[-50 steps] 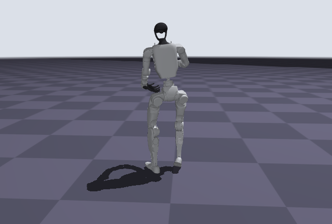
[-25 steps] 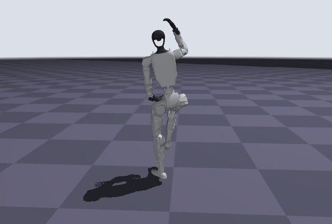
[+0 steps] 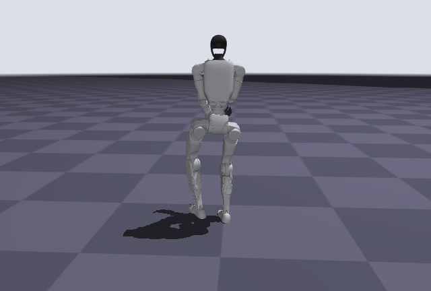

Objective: Kungfu

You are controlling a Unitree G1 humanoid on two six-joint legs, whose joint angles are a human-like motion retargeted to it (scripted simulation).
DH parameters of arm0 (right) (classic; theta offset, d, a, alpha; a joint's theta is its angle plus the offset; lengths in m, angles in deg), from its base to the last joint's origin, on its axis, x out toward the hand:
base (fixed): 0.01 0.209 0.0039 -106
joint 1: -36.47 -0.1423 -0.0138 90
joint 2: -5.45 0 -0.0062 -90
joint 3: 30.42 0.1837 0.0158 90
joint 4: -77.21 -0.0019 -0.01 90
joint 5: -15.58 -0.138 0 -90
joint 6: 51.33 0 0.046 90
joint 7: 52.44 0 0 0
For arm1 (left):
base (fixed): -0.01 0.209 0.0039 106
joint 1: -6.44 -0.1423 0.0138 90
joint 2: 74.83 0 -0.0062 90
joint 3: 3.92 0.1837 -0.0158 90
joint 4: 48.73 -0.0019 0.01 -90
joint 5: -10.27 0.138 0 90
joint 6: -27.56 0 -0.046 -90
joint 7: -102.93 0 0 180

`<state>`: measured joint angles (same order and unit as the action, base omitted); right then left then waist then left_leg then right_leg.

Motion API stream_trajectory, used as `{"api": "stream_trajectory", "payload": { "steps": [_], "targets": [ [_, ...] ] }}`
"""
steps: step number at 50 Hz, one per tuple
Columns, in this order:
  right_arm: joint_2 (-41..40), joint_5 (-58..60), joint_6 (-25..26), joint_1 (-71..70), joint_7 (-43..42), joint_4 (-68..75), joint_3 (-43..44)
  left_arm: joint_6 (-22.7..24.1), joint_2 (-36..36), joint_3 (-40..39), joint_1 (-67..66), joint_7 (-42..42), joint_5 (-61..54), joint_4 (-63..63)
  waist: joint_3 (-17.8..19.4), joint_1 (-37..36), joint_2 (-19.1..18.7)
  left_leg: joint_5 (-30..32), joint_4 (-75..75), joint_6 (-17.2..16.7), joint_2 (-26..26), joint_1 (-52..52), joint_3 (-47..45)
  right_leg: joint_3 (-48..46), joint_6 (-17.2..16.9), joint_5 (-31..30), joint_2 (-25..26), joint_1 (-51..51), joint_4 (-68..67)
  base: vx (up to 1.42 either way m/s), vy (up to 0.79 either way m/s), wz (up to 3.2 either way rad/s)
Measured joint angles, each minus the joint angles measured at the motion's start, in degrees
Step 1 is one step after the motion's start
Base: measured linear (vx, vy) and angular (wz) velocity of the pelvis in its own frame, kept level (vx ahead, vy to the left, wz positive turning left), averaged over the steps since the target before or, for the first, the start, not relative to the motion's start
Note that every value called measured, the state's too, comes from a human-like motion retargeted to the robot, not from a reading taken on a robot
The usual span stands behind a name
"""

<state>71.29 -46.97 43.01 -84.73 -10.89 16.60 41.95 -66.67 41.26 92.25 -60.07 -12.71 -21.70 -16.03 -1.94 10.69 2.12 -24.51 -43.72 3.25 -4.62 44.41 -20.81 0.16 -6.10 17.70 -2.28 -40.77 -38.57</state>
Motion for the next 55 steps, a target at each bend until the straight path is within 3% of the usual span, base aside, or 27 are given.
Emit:
{"api": "stream_trajectory", "payload": {
  "steps": [2,7,10,13,18,21,25,30,32,35,37,38,40,42,43,45,50,55],
  "targets": [
    [-2.54,-2.81,1.57,3.75,-0.94,3.49,-1.79,-0.69,1.0,0.62,-0.06,4.83,-0.4,-0.89,1.59,-1.47,-0.43,-2.64,-6.75,-0.17,-2.0,5.07,-0.88,-1.78,6.22,2.77,1.06,-5.3,-5.38,-0.34,-0.02,-0.29],
    [-0.84,-3.38,8.11,8.83,0.1,4.01,-5.47,-3.27,2.09,3.77,-1.04,7.38,-3.91,-4.37,6.63,-1.81,-4.74,-6.26,-18.76,0.27,-6.38,13.94,0.46,-4.9,11.21,9.46,2.27,-12.68,-15.88,-0.27,-0.02,0.23],
    [1.83,2.45,7.31,9.77,1.47,2.53,-7.31,-2.53,2.72,5.3,-2.95,5.28,-4.44,-5.7,7.97,-1.87,-7.26,-6.56,-21.51,0.27,-7.65,16.83,2.04,-7.85,13.23,11.17,2.14,-14.97,-18.99,-0.15,-0.09,0.48],
    [4.01,6.76,4.83,9.34,1.94,2.61,-8.25,-2.69,3.68,5.86,-4.01,4.57,-1.72,-6.82,7.42,-3.24,-7.19,-4.69,-20.67,-0.8,-7.89,16.45,1.0,-7.95,14.57,11.61,1.35,-14.45,-18.87,-0.07,-0.12,0.41],
    [6.54,-1.03,2.67,4.15,-1.26,-1.28,-4.79,-2.63,2.54,4.65,-3.42,0.1,-3.02,-6.48,5.61,-4.06,-8.3,3.59,-13.91,-4.76,-5.57,11.98,2.68,-8.51,14.04,9.54,0.57,-8.6,-12.9,0.04,-0.11,0.58],
    [10.09,-5.34,-1.34,-1.65,-4.78,-9.35,-0.5,-2.71,0.35,2.67,-1.9,-2.81,-4.32,-6.17,5.0,-5.02,-7.59,14.54,-9.87,-8.43,-4.02,8.26,1.77,-7.98,14.25,7.18,-0.17,-2.98,-6.98,0.04,-0.1,0.49],
    [19.17,-5.85,-12.07,-10.24,-9.64,-22.1,7.37,-0.87,-5.12,-1.73,-0.47,-1.94,4.45,-5.64,2.8,-5.21,-5.9,30.19,-11.75,-14.6,-4.97,4.52,-7.05,-8.33,14.88,3.33,-3.11,4.12,2.06,0.08,-0.12,0.91],
    [33.28,-0.39,-24.43,-16.85,-14.89,-34.26,20.41,8.65,-13.96,-9.73,-2.22,-7.34,18.83,-4.19,-3.32,-3.96,-2.15,28.63,-45.42,-17.25,-4.77,7.57,-11.01,-7.82,14.37,-0.9,-7.74,9.96,11.5,0.25,-0.15,1.13],
    [38.61,4.41,-30.36,-18.08,-18.16,-36.84,25.33,13.09,-19.95,-13.34,-2.79,-11.25,23.87,-3.9,-5.35,-3.31,-1.67,26.02,-58.46,-15.66,-7.44,11.41,-8.78,-9.38,14.73,-2.23,-7.55,12.3,15.09,0.2,-0.27,0.8],
    [45.73,13.9,-39.18,-18.77,-27.76,-40.08,31.76,22.04,-31.09,-17.31,-2.49,-21.64,31.72,-5.31,-5.87,-6.29,-1.22,22.54,-66.25,-9.13,-24.36,17.44,-4.06,-11.32,16.65,-3.41,-3.13,16.42,19.23,0.21,-0.42,-0.46],
    [48.7,19.57,-42.75,-18.47,-36.07,-43.52,34.63,27.63,-38.11,-18.89,-1.92,-32.21,38.26,-7.34,-3.23,-9.98,1.01,23.15,-53.22,-4.73,-36.51,18.12,-3.92,-8.56,17.16,-3.69,-1.61,19.96,19.87,0.06,-0.18,-1.49],
    [49.95,22.73,-43.55,-18.28,-41.99,-45.99,35.57,29.66,-41.17,-19.91,-1.11,-38.27,42.55,-8.62,-1.87,-10.95,3.05,24.6,-42.36,-4.14,-38.51,18.22,-5.06,-6.52,16.89,-3.91,-2.62,20.88,19.88,-0.08,-0.07,-0.81],
    [52.09,29.42,-45.05,-17.66,-54.63,-51.54,36.26,32.46,-45.92,-23.3,-0.37,-50.06,50.65,-10.97,-1.06,-10.17,7.09,30.13,-15.79,-4.87,-35.37,19.64,-4.31,-4.32,16.14,-4.19,-6.27,21.25,20.23,-0.13,-0.12,0.19],
    [54.5,35.44,-46.52,-16.05,-64.07,-56.95,38.04,33.79,-47.33,-28.66,-0.84,-59.2,54.61,-11.88,-1.73,-9.03,8.36,33.18,9.77,-5.11,-32.62,20.08,-0.82,-5.09,15.93,-4.62,-8.23,21.42,21.71,-0.1,-0.14,0.64],
    [55.85,38.31,-46.83,-15.3,-67.62,-59.1,39.29,34.57,-47.13,-31.61,-1.16,-62.07,54.63,-11.83,-2.2,-8.97,8.8,31.93,18.16,-4.69,-32.23,20.89,1.4,-5.61,15.97,-4.81,-9.08,21.06,22.22,-0.08,-0.05,0.44],
    [58.35,44.11,-46.88,-13.41,-72.42,-61.9,42.42,36.88,-45.64,-35.91,-2.3,-64.54,50.8,-10.74,-3.42,-9.58,9.69,24.98,21.78,0.24,-30.95,25.92,7.34,-6.25,16.56,-4.99,-10.5,19.17,21.91,-0.02,0.0,0.16],
    [58.23,52.53,-45.0,-10.35,-79.72,-64.81,44.44,40.23,-39.38,-42.69,-7.09,-62.91,35.14,-7.61,-3.99,-9.73,13.29,25.23,-5.22,3.24,-30.81,26.94,4.09,-0.88,16.17,-2.92,-15.2,14.84,14.67,0.15,0.14,-0.17],
    [57.83,49.28,-47.11,-8.17,-80.13,-65.44,43.7,44.66,-32.81,-45.17,-10.85,-60.02,27.97,-8.51,-6.19,-11.05,8.73,18.0,-43.3,7.52,-39.43,29.71,0.74,-1.12,17.26,-1.15,-9.53,15.61,13.53,0.23,0.06,-0.03]
  ]
}}
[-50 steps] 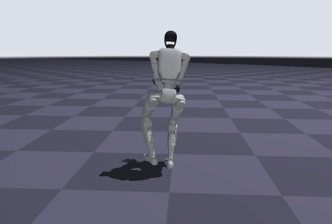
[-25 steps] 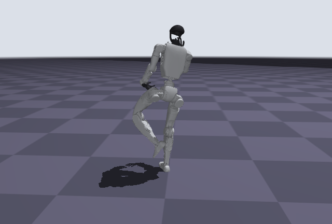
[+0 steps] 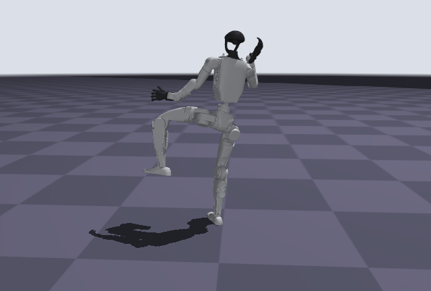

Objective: Kungfu

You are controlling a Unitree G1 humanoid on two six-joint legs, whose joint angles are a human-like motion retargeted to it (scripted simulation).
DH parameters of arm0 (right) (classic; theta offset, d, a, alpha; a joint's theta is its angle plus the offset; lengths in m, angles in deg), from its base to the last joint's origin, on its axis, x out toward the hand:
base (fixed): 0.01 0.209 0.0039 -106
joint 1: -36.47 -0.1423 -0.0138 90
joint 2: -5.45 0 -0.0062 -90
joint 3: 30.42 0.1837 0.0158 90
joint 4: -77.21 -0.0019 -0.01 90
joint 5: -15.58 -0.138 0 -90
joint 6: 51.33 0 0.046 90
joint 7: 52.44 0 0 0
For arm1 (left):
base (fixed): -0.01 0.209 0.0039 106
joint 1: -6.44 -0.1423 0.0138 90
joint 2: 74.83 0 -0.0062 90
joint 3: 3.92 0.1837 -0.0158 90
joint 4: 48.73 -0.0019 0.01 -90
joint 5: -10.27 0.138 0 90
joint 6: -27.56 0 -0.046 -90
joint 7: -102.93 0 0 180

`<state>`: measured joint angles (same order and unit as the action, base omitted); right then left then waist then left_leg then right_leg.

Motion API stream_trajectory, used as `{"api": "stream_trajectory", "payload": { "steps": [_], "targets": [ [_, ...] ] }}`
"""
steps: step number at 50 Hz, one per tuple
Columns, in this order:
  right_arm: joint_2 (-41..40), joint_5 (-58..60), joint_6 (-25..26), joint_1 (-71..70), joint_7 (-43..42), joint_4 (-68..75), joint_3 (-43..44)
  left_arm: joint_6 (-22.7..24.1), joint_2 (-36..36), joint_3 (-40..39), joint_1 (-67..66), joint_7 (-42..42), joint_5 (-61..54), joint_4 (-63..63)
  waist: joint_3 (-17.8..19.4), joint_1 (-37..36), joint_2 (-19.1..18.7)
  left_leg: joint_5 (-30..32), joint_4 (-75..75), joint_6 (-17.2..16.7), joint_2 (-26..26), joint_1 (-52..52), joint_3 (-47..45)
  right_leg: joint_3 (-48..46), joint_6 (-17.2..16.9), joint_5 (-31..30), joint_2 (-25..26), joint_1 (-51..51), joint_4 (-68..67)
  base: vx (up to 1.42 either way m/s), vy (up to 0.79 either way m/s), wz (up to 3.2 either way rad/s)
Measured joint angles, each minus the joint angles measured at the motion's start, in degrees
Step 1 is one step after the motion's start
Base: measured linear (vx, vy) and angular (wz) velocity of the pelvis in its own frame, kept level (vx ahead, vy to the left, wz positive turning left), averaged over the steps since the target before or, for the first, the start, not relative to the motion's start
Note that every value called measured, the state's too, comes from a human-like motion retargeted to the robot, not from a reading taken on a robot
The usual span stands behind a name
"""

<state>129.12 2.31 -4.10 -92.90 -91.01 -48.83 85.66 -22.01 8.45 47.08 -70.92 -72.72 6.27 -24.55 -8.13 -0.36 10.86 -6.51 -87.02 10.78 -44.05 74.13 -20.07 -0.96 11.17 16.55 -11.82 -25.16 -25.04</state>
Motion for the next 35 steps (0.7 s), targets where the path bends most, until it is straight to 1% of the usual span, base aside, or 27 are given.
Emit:
{"api": "stream_trajectory", "payload": {
  "steps": [2,3,5,8,10,14,15,17,20,22,24,27,30,32,33,35],
  "targets": [
    [-0.15,-1.58,0.84,-0.15,1.96,-0.08,0.14,0.79,2.08,2.03,-0.36,-0.75,-2.13,-0.7,-0.4,-1.86,-1.84,-1.14,-9.41,-3.02,-0.13,-2.39,-0.67,-0.92,0.26,-0.59,1.88,0.0,1.32,0.07,0.06,-0.32],
    [-0.39,-1.82,1.12,-0.38,2.57,-0.06,0.22,0.72,2.99,2.78,-0.6,-0.77,-2.76,-0.78,-0.48,-2.46,-2.92,-1.0,-13.07,-5.11,0.97,-3.67,-0.95,-1.55,0.38,-1.02,2.9,0.2,2.29,0.02,0.1,-0.2],
    [-0.84,-1.54,1.41,-0.91,2.91,0.13,0.11,0.49,4.91,4.07,-1.31,-0.5,-3.51,-0.44,-1.25,-2.61,-4.64,-0.17,-18.4,-9.59,5.96,-5.76,-2.27,-3.24,0.23,-2.02,3.56,0.17,4.52,0.02,0.14,0.12],
    [-1.61,-1.2,2.01,-0.51,1.89,0.66,-0.94,0.39,6.92,4.91,-3.33,-0.42,-3.57,0.38,-4.22,-0.95,-6.07,1.82,-21.49,-15.52,14.98,-7.22,-5.29,-6.56,-0.46,-3.55,2.73,-1.14,6.98,0.11,0.19,0.61],
    [-1.81,-1.2,2.46,-0.25,1.86,1.07,-1.76,0.38,7.93,5.66,-4.34,-0.84,-3.77,1.15,-5.52,0.07,-6.63,3.89,-20.7,-18.16,19.9,-8.4,-6.7,-8.57,-0.97,-4.24,1.96,-1.92,8.02,0.08,0.21,0.67],
    [-2.26,-1.98,4.46,-0.37,3.98,3.14,-4.03,-0.7,9.37,7.05,-5.41,-1.02,-5.53,4.42,-4.93,-0.24,-6.61,8.19,-14.33,-21.15,25.74,-12.53,-7.13,-11.56,-1.81,-5.2,1.05,-1.1,9.66,-0.01,0.13,0.4],
    [-2.42,-2.45,5.19,-0.37,4.82,3.98,-4.8,-0.93,9.79,7.28,-5.79,-1.08,-6.1,5.57,-4.76,-0.53,-6.55,9.17,-12.07,-21.53,26.52,-13.75,-6.9,-12.22,-2.01,-5.33,0.93,-0.62,10.04,0.09,0.17,0.32],
    [-3.2,-2.96,6.37,-0.7,7.28,6.51,-7.05,-1.12,10.5,7.32,-6.66,-1.49,-7.32,8.14,-4.64,-1.49,-6.17,10.65,-6.93,-21.03,26.42,-16.38,-6.72,-13.03,-2.42,-5.35,0.67,0.31,10.67,0.12,0.2,0.31],
    [-4.44,-3.82,7.71,-1.7,11.67,12.25,-11.26,-1.59,11.37,6.93,-7.69,-2.5,-8.77,12.33,-4.78,-3.36,-6.25,12.25,2.25,-19.04,24.51,-19.97,-6.2,-15.16,-3.09,-5.18,0.8,2.23,11.71,0.15,0.23,0.42],
    [-5.6,-5.29,7.55,-2.58,17.28,16.89,-14.17,-1.68,11.38,6.32,-7.85,-3.13,-10.03,15.34,-4.82,-4.82,-6.41,13.01,9.67,-18.02,23.28,-21.95,-5.79,-16.38,-3.7,-4.86,1.06,3.64,12.28,0.15,0.19,0.56],
    [-7.03,-8.37,8.64,-3.59,23.65,21.9,-17.11,-1.78,10.56,5.91,-7.43,-3.8,-11.35,17.95,-4.63,-6.53,-6.41,13.84,18.02,-16.99,22.8,-23.75,-5.3,-17.7,-4.42,-4.44,1.18,5.37,12.8,0.14,0.17,0.7],
    [-9.76,-12.22,10.17,-5.61,32.7,29.94,-21.67,-2.49,7.82,5.74,-5.29,-3.67,-13.09,21.16,-3.9,-9.67,-6.21,15.08,31.96,-16.45,23.22,-26.49,-4.4,-19.73,-5.65,-3.71,1.45,8.42,13.48,0.16,0.23,0.86],
    [-12.86,-13.84,11.03,-8.23,38.97,38.64,-25.68,-4.92,4.19,6.13,-0.85,-2.64,-15.57,23.63,-2.57,-13.2,-6.14,15.77,46.71,-16.66,24.45,-29.86,-3.34,-22.1,-7.11,-2.79,1.94,12.39,14.29,0.18,0.18,1.01],
    [-15.62,-12.8,11.08,-10.34,41.6,45.23,-28.03,-6.35,1.3,7.18,3.33,-2.05,-17.74,24.91,-1.76,-14.98,-6.5,15.76,55.63,-16.95,25.14,-32.04,-2.86,-24.13,-8.42,-2.17,2.67,15.55,14.91,0.27,0.15,1.27],
    [-17.46,-11.86,10.25,-11.79,42.69,49.23,-29.16,-7.18,-0.55,7.98,5.49,-2.0,-19.0,25.4,-1.38,-15.36,-6.85,15.85,59.73,-17.13,25.18,-33.12,-2.82,-25.27,-9.13,-1.88,3.24,17.41,15.35,0.33,0.14,1.38],
    [-21.95,-9.64,9.05,-15.41,42.6,58.71,-32.01,-8.81,-3.57,9.97,10.27,-2.76,-20.58,25.65,-1.03,-16.21,-7.19,14.87,66.67,-17.18,25.15,-35.5,-4.65,-26.99,-10.46,-1.43,3.97,20.71,16.08,0.41,0.3,1.46]
  ]
}}
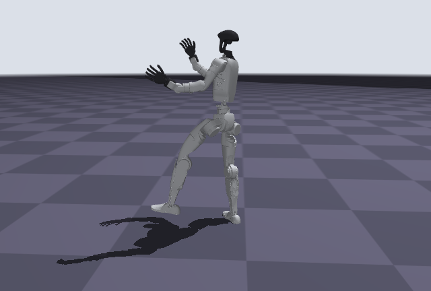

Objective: Kungfu

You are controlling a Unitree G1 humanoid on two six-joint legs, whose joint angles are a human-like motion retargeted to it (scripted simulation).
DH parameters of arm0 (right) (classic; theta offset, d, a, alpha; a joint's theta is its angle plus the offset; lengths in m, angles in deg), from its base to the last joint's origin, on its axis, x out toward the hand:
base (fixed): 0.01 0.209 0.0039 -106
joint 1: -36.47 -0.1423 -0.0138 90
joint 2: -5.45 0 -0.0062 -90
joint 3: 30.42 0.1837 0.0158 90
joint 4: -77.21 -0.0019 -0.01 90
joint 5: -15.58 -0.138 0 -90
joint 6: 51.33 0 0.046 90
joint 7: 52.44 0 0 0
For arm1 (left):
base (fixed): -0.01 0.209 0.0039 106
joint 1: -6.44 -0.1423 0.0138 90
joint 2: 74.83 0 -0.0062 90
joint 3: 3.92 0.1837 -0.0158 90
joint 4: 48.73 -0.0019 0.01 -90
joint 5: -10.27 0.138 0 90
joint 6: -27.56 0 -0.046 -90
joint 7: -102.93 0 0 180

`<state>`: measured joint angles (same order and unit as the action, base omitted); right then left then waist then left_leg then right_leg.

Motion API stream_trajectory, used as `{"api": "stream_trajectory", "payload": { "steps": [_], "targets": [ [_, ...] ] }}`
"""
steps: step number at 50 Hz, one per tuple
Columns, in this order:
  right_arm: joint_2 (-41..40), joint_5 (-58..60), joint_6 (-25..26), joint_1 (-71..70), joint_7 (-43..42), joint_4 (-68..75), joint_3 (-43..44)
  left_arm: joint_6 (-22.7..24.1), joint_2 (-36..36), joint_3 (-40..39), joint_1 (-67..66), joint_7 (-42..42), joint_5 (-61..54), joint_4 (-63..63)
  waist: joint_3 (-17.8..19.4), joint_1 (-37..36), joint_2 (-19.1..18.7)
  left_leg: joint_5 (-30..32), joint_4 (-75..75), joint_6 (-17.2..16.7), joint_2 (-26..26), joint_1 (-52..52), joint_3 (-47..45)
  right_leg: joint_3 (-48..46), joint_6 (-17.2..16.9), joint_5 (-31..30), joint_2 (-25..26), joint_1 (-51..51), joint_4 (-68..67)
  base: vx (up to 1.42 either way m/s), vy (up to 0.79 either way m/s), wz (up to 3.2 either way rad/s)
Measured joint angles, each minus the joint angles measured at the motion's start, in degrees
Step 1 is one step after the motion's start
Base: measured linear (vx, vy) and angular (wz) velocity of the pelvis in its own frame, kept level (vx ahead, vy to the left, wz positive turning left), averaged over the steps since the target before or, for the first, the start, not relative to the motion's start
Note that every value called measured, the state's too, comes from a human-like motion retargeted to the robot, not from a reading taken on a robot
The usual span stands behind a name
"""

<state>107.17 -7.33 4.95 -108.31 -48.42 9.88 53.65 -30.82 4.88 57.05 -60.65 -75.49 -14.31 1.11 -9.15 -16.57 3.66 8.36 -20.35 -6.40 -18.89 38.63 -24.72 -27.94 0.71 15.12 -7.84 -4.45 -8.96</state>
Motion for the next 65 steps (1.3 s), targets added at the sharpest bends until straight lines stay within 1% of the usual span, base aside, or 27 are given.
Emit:
{"api": "stream_trajectory", "payload": {
  "steps": [2,5,7,10,12,14,18,20,22,25,28,30,32,35,37,40,42,43,45,47,48,50,52,55,59,62,65],
  "targets": [
    [-4.44,0.72,-0.33,-4.02,-1.37,10.62,-2.2,-1.36,-2.03,2.01,5.97,-1.67,-0.51,-1.53,-0.22,-0.34,-0.38,-3.11,4.77,1.0,0.66,-2.7,-5.2,-2.53,-1.74,0.14,0.13,3.12,0.66,0.41,0.29,1.73],
    [-9.28,-1.25,-1.35,-9.54,0.75,24.91,-4.19,-1.58,-4.1,6.08,16.09,-4.68,-0.19,-7.01,-1.47,0.03,-0.24,-6.36,8.87,4.46,2.94,-7.64,-14.67,-6.87,-4.61,0.21,-0.11,7.1,1.33,0.6,0.42,1.89],
    [-10.79,-1.5,0.01,-11.97,3.39,31.53,-3.24,-1.43,-5.15,8.84,22.44,-6.06,0.42,-11.91,-1.96,-0.64,0.64,-7.91,9.83,7.71,5.5,-10.79,-18.62,-8.94,-7.11,-0.34,-0.87,9.59,1.27,0.65,0.32,1.41],
    [-13.82,2.39,1.28,-13.54,4.42,35.87,0.65,-1.82,-5.64,11.56,30.78,-7.02,1.98,-17.9,-2.38,-2.7,2.91,1.5,13.57,8.77,8.73,-12.55,-20.94,-9.7,-11.6,-3.19,-2.37,12.37,0.82,0.7,0.28,0.95],
    [-14.65,4.92,-0.15,-14.17,2.51,35.88,2.2,-2.46,-5.05,11.53,35.28,-6.47,3.05,-19.87,-3.13,-1.96,4.92,-0.12,10.3,9.2,10.68,-9.63,-13.49,-10.4,-13.55,-7.92,-2.94,12.94,0.43,0.76,0.31,1.02],
    [-14.64,6.82,-2.13,-15.11,-0.22,35.51,1.54,-3.52,-4.07,11.43,37.99,-5.91,2.09,-20.22,-2.36,-4.24,6.8,-1.01,8.18,8.1,9.92,-8.94,-15.81,-8.53,-15.11,-15.54,-4.84,12.8,-0.56,0.38,0.14,0.39],
    [-12.88,10.53,-2.7,-17.78,-4.78,34.97,0.78,-2.63,-5.37,15.77,41.4,-7.13,-1.95,-19.44,-2.84,-4.43,3.84,-4.86,5.99,7.35,8.48,-8.24,-11.58,-6.81,-15.71,-31.82,-1.11,11.47,-2.82,0.5,0.2,0.96],
    [-13.59,10.75,-1.41,-18.14,-5.4,34.19,1.74,-2.61,-7.6,17.57,42.42,-7.5,0.15,-19.64,-4.47,-3.97,3.08,-5.66,5.54,7.9,7.12,-6.44,-9.6,-2.07,-15.71,-35.89,1.57,8.18,-5.94,0.67,0.09,0.59],
    [-13.48,9.41,-1.2,-18.47,-5.55,33.44,2.46,-3.78,-8.09,17.96,44.07,-7.49,3.4,-20.43,-5.17,-1.39,1.38,-6.16,3.04,7.55,4.79,-3.4,-4.57,3.55,-15.71,-29.23,8.08,3.81,-10.35,0.31,-0.36,1.39],
    [-12.68,8.5,-1.38,-17.52,-6.71,33.36,3.43,-4.3,-6.89,19.32,45.48,-6.28,3.9,-22.01,-4.81,3.71,-0.29,-7.95,-0.57,6.82,6.35,-1.69,3.18,9.96,-15.71,-21.07,15.4,0.64,-13.97,0.45,-0.3,2.15],
    [-12.27,9.67,-1.48,-14.18,-9.68,33.53,4.91,-4.75,-4.25,20.4,44.55,-5.21,3.04,-23.2,-5.36,6.44,-0.52,-10.07,0.13,9.39,11.89,-4.27,6.82,11.43,-15.71,-17.41,11.62,-0.25,-14.88,0.67,0.38,1.72],
    [-11.63,11.33,-1.45,-10.26,-10.78,33.62,4.83,-4.79,-1.28,20.13,42.16,-4.83,4.54,-24.16,-4.8,7.72,0.31,-10.8,2.6,11.71,17.98,-9.19,7.24,16.15,-15.71,-13.82,7.02,0.05,-15.35,0.72,0.57,1.52],
    [-11.08,13.35,-0.8,-5.55,-10.9,33.63,5.22,-5.14,1.66,19.72,38.83,-4.35,6.16,-24.98,-3.56,9.91,0.96,-10.89,4.35,12.75,22.5,-13.19,8.77,20.02,-14.02,-10.19,4.81,-1.55,-14.77,0.47,0.25,1.52],
    [-12.16,16.5,1.83,3.78,-10.14,33.94,8.31,-7.3,5.99,20.54,32.56,-2.49,6.47,-26.41,-3.12,15.04,0.68,-11.33,5.88,13.45,25.95,-16.86,13.58,23.2,-9.07,-6.78,5.16,-8.3,-12.01,0.32,-0.03,1.54],
    [-14.09,19.95,3.18,10.78,-7.85,36.35,11.55,-9.86,10.62,19.11,27.75,1.19,7.81,-29.04,-1.32,18.38,0.03,-10.79,7.88,13.63,27.26,-20.5,16.22,24.05,-6.2,-8.0,4.94,-13.74,-8.59,0.22,-0.05,1.1],
    [-18.0,27.72,9.53,21.98,-6.02,43.1,16.46,-13.85,17.76,17.6,21.18,8.77,11.65,-37.7,3.27,22.73,-0.61,-10.71,10.18,14.52,28.86,-26.2,17.64,22.88,-5.02,-18.65,3.47,-20.76,-0.18,0.12,0.02,0.57],
    [-19.46,33.3,17.68,29.2,-7.0,51.37,18.54,-16.73,21.5,20.03,16.97,13.88,11.48,-44.76,6.72,26.93,-1.57,-10.59,11.51,15.36,29.08,-30.14,19.47,19.59,-5.19,-25.24,2.74,-24.93,4.89,0.04,0.06,0.67],
    [-19.52,36.41,21.54,32.48,-7.15,56.91,19.94,-18.4,23.24,22.48,15.01,16.48,8.68,-47.04,8.24,29.15,-2.35,-10.5,11.89,15.75,28.78,-31.41,20.52,17.89,-5.29,-26.17,2.69,-27.41,7.02,0.02,0.07,0.81],
    [-17.96,42.54,30.0,37.67,-7.74,71.32,22.38,-21.07,28.21,25.66,11.57,20.21,0.38,-49.6,10.79,34.26,-4.68,-10.34,12.33,16.07,27.4,-32.9,23.86,15.85,-4.17,-22.62,2.57,-32.85,9.77,0.05,0.08,1.01],
    [-15.17,48.12,42.81,47.49,-2.4,74.73,20.87,-20.91,34.39,28.36,8.94,22.02,-8.87,-50.22,13.27,37.94,-6.15,-10.41,12.53,16.18,26.59,-33.76,26.06,17.63,-1.43,-19.5,2.5,-38.57,8.5,0.13,0.04,0.76],
    [-13.89,51.51,49.12,53.59,0.81,74.73,19.76,-20.37,36.86,30.44,7.71,23.24,-12.69,-50.25,14.53,38.71,-6.43,-10.6,12.54,16.43,26.62,-34.58,26.31,18.98,-0.39,-21.12,2.5,-40.61,7.44,0.19,0.0,0.38],
    [-12.58,55.31,55.82,66.32,2.74,74.73,17.75,-22.52,39.29,34.7,6.27,25.16,-14.9,-50.74,16.55,39.18,-6.63,-10.98,12.46,16.56,26.83,-36.2,26.47,21.02,0.7,-24.46,2.64,-43.02,5.36,0.2,-0.03,0.23],
    [-12.91,57.75,55.18,78.06,-0.03,74.73,20.37,-24.83,39.5,41.57,5.8,25.36,-10.3,-46.98,16.98,40.84,-6.53,-11.26,12.1,15.55,26.76,-36.62,27.29,21.96,0.94,-26.17,2.64,-44.3,3.24,0.16,-0.1,0.44],
    [-13.92,59.15,50.62,92.62,0.29,74.73,27.04,-24.4,35.97,51.4,5.31,29.01,1.04,-39.49,16.22,43.64,-6.4,-11.9,11.08,13.55,25.93,-36.48,28.5,21.92,-0.25,-27.92,2.84,-42.82,2.4,0.16,-0.18,0.4],
    [-14.22,52.22,49.59,102.93,3.19,74.73,33.71,-19.47,34.13,50.41,4.5,28.43,14.33,-36.35,13.35,45.11,-4.58,-13.36,10.69,11.36,25.5,-36.35,27.41,22.23,-1.92,-27.34,4.18,-39.71,2.12,0.16,-0.22,-0.26],
    [-13.71,42.64,49.8,104.85,1.66,74.73,36.47,-17.47,32.91,49.55,4.87,27.43,14.36,-35.78,10.81,45.89,-3.32,-14.24,10.89,10.02,25.73,-35.88,26.13,21.71,-4.44,-27.29,4.56,-37.47,1.43,0.12,-0.17,-0.49],
    [-14.66,34.78,47.09,102.42,-0.21,74.73,37.96,-15.92,32.64,48.44,4.83,27.51,13.4,-35.39,9.22,45.63,-2.56,-15.01,11.49,9.81,25.89,-35.57,24.56,20.92,-6.07,-26.86,4.76,-35.46,0.64,0.08,-0.12,-0.58]
  ]
}}
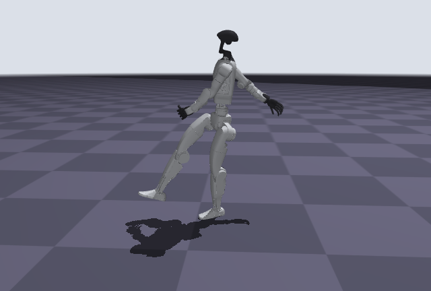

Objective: Kungfu

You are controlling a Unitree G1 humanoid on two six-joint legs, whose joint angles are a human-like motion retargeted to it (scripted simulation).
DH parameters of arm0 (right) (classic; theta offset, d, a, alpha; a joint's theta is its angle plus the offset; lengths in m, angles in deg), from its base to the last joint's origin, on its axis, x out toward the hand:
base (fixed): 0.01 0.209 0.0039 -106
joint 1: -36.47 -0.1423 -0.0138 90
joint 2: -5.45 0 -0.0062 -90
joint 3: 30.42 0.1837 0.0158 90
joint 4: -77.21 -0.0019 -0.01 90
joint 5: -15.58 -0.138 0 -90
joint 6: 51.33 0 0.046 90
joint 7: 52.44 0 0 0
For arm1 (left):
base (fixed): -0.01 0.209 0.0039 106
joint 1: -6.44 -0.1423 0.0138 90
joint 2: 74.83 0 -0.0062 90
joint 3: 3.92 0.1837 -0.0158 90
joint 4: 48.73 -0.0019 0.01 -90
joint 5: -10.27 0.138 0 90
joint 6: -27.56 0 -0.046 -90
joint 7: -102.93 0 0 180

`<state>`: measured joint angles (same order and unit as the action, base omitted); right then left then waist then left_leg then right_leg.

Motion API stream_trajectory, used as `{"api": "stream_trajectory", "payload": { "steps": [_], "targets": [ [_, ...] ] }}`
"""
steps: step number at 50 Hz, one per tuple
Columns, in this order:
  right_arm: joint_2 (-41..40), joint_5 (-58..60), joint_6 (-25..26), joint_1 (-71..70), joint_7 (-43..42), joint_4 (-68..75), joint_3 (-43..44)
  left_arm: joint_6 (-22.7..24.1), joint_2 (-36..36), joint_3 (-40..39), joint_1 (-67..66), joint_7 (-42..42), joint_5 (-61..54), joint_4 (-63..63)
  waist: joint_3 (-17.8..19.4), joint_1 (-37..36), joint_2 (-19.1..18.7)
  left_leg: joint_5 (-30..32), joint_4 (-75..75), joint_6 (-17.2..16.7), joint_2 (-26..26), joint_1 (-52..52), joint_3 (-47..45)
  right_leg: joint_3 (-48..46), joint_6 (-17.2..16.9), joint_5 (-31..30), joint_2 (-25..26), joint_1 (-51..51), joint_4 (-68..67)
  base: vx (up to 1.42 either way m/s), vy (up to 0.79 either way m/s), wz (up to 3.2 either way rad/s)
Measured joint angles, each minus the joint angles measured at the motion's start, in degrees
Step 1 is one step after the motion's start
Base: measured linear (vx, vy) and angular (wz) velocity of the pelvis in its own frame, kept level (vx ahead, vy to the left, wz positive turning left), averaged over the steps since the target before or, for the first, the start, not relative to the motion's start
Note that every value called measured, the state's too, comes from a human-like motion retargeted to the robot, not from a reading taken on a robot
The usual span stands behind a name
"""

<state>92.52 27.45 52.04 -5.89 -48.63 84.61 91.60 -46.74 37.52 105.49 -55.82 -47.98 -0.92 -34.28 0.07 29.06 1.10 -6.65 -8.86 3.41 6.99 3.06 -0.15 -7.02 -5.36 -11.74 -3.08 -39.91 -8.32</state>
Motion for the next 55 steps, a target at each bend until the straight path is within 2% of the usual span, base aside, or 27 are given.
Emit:
{"api": "stream_trajectory", "payload": {
  "steps": [3,8,12,17,23,27,30,34,37,40,43,45,47,48,49,50,51,52,53,55],
  "targets": [
    [-0.81,-0.96,-4.77,-5.07,3.05,0.0,-0.78,1.55,0.4,-0.91,-0.28,-0.45,0.62,0.77,-1.47,-0.75,0.15,-1.09,0.2,0.05,-0.01,0.62,-1.75,0.22,-1.12,-0.18,0.26,1.01,-0.81,0.09,-0.06,-0.67],
    [-1.97,5.02,-12.76,-15.25,8.58,-4.42,-4.99,5.39,0.77,-2.36,-0.24,-0.94,3.23,4.94,-2.43,-1.44,-0.32,-2.6,0.33,-0.03,-0.14,1.04,-4.36,0.68,-2.83,0.11,0.4,2.09,-1.91,0.1,0.0,-0.59],
    [-4.8,8.05,-19.07,-17.14,5.3,-23.52,-10.3,7.33,0.53,-4.08,0.37,-0.73,5.1,10.4,-2.52,-2.33,-1.11,-3.62,0.46,0.39,-0.17,0.73,-5.92,1.06,-3.42,0.56,0.41,2.18,-3.64,0.16,-0.02,-0.45],
    [-3.18,11.9,-28.7,-16.98,-2.09,-49.46,-17.59,8.59,-1.36,-6.65,1.84,-0.79,3.38,20.87,-3.52,-3.24,-2.17,-5.16,0.14,0.59,0.17,0.53,-6.3,1.69,-3.79,1.01,-0.24,1.22,-5.96,0.23,-0.02,-0.13],
    [2.63,1.09,-38.65,-14.3,-1.59,-82.07,-23.35,5.8,-7.95,-9.23,4.95,-1.36,-0.7,41.27,-5.43,-5.62,-3.59,-7.4,-1.18,0.9,1.06,0.73,-3.85,3.39,-3.23,1.63,-1.63,-1.54,-9.43,0.32,-0.07,0.34],
    [6.63,-7.06,-41.99,-13.27,-7.35,-101.45,-26.33,3.99,-14.32,-9.07,6.72,-5.73,-5.76,55.21,-7.77,-7.47,-4.92,-8.65,-2.13,0.71,1.67,0.88,-0.01,4.84,-2.72,1.57,-3.33,-3.92,-11.07,0.44,-0.12,0.83],
    [8.36,-5.97,-44.36,-14.96,-14.74,-111.98,-28.29,4.27,-18.34,-10.6,9.02,-12.47,-7.91,62.89,-9.27,-8.81,-6.08,-9.11,-2.78,0.07,1.81,0.55,3.72,6.34,-2.25,1.11,-4.77,-5.5,-11.63,0.5,-0.15,1.1],
    [9.81,-2.37,-41.93,-20.53,-26.02,-120.59,-32.08,5.59,-22.75,-14.27,16.2,-24.73,-8.79,67.72,-10.08,-10.13,-7.36,-9.22,-3.96,-1.81,1.88,-0.11,9.43,8.27,-1.1,0.66,-7.88,-7.0,-11.78,0.47,-0.2,1.31],
    [11.63,-2.32,-40.81,-26.87,-30.14,-122.59,-32.71,5.76,-25.4,-16.68,24.13,-28.14,-6.91,65.98,-10.1,-11.21,-7.62,-9.1,-4.66,-3.37,0.91,-1.41,12.16,10.26,0.77,1.34,-10.0,-6.79,-10.75,0.48,-0.34,1.32],
    [14.24,-1.96,-40.09,-36.38,-28.47,-117.35,-28.48,7.01,-27.78,-17.58,34.03,-26.18,-4.04,57.41,-9.53,-11.75,-7.73,-9.26,-5.23,-4.74,-0.78,-3.39,14.06,11.97,2.7,4.44,-11.77,-4.93,-9.38,0.53,-0.44,1.25],
    [15.98,0.7,-40.32,-50.46,-24.56,-102.44,-24.67,9.39,-30.38,-16.0,42.93,-20.71,-1.33,41.51,-9.59,-10.63,-7.56,-10.2,-5.7,-5.21,-2.98,-6.16,15.97,12.64,4.16,8.82,-12.7,-0.71,-8.78,0.64,-0.61,1.21],
    [15.62,8.39,-44.54,-64.3,-26.21,-84.13,-23.76,15.08,-31.96,-13.9,48.71,-15.94,1.71,26.93,-9.64,-9.45,-5.54,-11.94,-6.35,-4.94,-2.96,-8.86,17.15,10.08,-0.28,5.73,-15.03,3.9,-7.57,0.7,-0.83,1.07],
    [15.9,19.69,-48.11,-79.92,-35.7,-56.63,-22.42,16.34,-32.3,-11.12,53.64,-14.54,6.45,12.58,-14.57,-10.5,-4.86,-13.44,-8.07,-3.92,-1.89,-6.06,17.53,9.98,-2.27,4.34,-16.71,-2.76,-12.42,0.5,-0.58,0.63],
    [17.42,24.33,-47.76,-86.63,-41.94,-41.35,-21.27,14.59,-30.57,-9.43,55.62,-15.49,9.47,6.54,-17.35,-12.87,-6.39,-14.42,-10.73,-4.23,-2.82,-2.88,18.43,13.62,-2.02,6.59,-13.09,-8.8,-18.72,0.42,-0.4,0.27],
    [18.03,26.14,-44.88,-93.06,-44.36,-28.28,-19.31,12.81,-30.03,-9.2,57.43,-15.0,12.71,2.63,-16.45,-14.03,-5.97,-14.14,-11.45,-4.55,-3.18,-3.11,16.93,15.25,-2.39,8.57,-12.87,-10.77,-22.38,0.32,-0.36,0.16],
    [18.18,26.53,-40.72,-99.36,-44.87,-16.32,-16.95,11.01,-30.1,-9.69,59.15,-13.77,16.06,-0.21,-13.69,-14.58,-4.58,-13.23,-11.2,-4.87,-3.26,-5.04,14.23,15.86,-3.08,10.42,-14.37,-10.68,-24.73,0.09,-0.4,0.83],
    [19.18,17.84,-32.94,-103.7,-37.47,-9.89,-16.88,7.26,-28.67,-12.5,59.04,-14.54,18.3,-0.25,-12.38,-13.04,-5.8,-11.89,-11.81,-5.58,-5.53,-4.05,12.47,12.8,-2.44,14.12,-15.7,-10.78,-28.44,-0.01,-0.46,1.57],
    [19.89,10.15,-28.19,-106.87,-30.57,-4.78,-16.65,5.84,-27.49,-14.28,58.64,-14.89,18.81,-0.02,-11.67,-11.13,-6.63,-10.53,-12.49,-6.18,-7.52,-2.71,10.76,10.11,-1.92,17.32,-17.28,-11.08,-31.76,-0.02,-0.6,2.51],
    [19.99,4.47,-29.5,-107.69,-24.68,-2.33,-16.07,9.05,-26.8,-14.01,57.64,-14.41,15.87,0.76,-12.17,-8.48,-6.69,-9.08,-13.29,-6.56,-8.97,-0.66,9.15,8.18,-1.64,19.53,-19.33,-11.8,-34.32,0.06,-0.7,2.61],
    [21.66,-7.41,-37.65,-107.99,-17.6,-2.22,-17.31,16.69,-25.95,-11.12,55.81,-16.14,8.73,2.65,-12.47,-5.69,-7.46,-6.64,-14.05,-7.82,-13.36,2.36,3.25,5.44,-1.12,21.55,-20.84,-12.56,-37.07,0.09,-0.68,2.2]
  ]
}}
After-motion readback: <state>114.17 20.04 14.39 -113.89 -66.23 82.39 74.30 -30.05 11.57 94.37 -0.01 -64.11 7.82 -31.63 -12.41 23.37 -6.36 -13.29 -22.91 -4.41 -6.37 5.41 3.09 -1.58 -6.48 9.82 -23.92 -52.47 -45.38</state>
